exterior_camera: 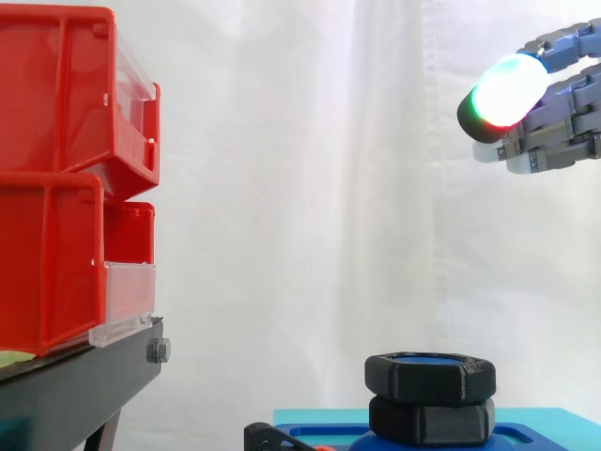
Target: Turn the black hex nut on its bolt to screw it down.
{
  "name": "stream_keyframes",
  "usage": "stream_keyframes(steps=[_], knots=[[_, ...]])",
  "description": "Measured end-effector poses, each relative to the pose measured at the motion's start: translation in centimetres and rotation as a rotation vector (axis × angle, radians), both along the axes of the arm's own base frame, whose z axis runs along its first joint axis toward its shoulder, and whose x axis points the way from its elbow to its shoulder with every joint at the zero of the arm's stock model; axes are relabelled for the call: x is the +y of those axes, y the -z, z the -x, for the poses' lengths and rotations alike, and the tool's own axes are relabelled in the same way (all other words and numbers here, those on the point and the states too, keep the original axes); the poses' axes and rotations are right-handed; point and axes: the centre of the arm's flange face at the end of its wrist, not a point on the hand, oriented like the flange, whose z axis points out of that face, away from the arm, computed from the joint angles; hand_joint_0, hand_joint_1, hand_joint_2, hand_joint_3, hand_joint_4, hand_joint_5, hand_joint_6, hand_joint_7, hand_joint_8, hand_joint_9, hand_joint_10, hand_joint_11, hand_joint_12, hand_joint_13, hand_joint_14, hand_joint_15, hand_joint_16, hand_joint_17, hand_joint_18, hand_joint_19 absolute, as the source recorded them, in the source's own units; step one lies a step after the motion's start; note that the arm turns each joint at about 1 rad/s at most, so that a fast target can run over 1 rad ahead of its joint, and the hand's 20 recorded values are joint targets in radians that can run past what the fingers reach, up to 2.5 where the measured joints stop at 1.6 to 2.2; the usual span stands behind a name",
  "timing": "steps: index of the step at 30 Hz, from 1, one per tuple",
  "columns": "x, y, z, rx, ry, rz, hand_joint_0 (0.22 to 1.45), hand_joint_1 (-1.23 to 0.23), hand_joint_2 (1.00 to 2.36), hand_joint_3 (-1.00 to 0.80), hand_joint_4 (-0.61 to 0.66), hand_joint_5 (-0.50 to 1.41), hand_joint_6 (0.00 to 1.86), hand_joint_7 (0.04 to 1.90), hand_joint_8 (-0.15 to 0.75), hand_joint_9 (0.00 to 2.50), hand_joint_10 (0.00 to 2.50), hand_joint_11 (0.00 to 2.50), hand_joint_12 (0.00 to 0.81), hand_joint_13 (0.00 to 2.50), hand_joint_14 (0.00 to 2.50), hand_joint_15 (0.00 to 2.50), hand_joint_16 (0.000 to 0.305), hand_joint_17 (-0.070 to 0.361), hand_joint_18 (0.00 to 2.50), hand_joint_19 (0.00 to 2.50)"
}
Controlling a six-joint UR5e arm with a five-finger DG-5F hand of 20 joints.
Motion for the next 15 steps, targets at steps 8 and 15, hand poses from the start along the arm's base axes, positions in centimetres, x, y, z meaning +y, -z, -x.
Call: stream_keyframes(steps=[8, 15], knots=[[-0.01, 0.0, 0.0, 0.0, 0.001, 0.0, 0.5, -0.47, 1.0, -0.48, 0.25, -0.23, 0.5, 0.58, 0.234, 0.22, 0.0, 0.0, 0.293, 0.12, 0.0, 0.0, 0.04, 0.091, 0.0, 0.02], [-0.01, 0.0, 0.0, 0.0, 0.001, 0.0, 0.5, -0.48, 1.0, -0.48, 0.25, -0.23, 0.5, 0.57, 0.24, 0.23, 0.0, 0.0, 0.292, 0.12, 0.0, 0.0, 0.041, 0.092, 0.0, 0.03]])
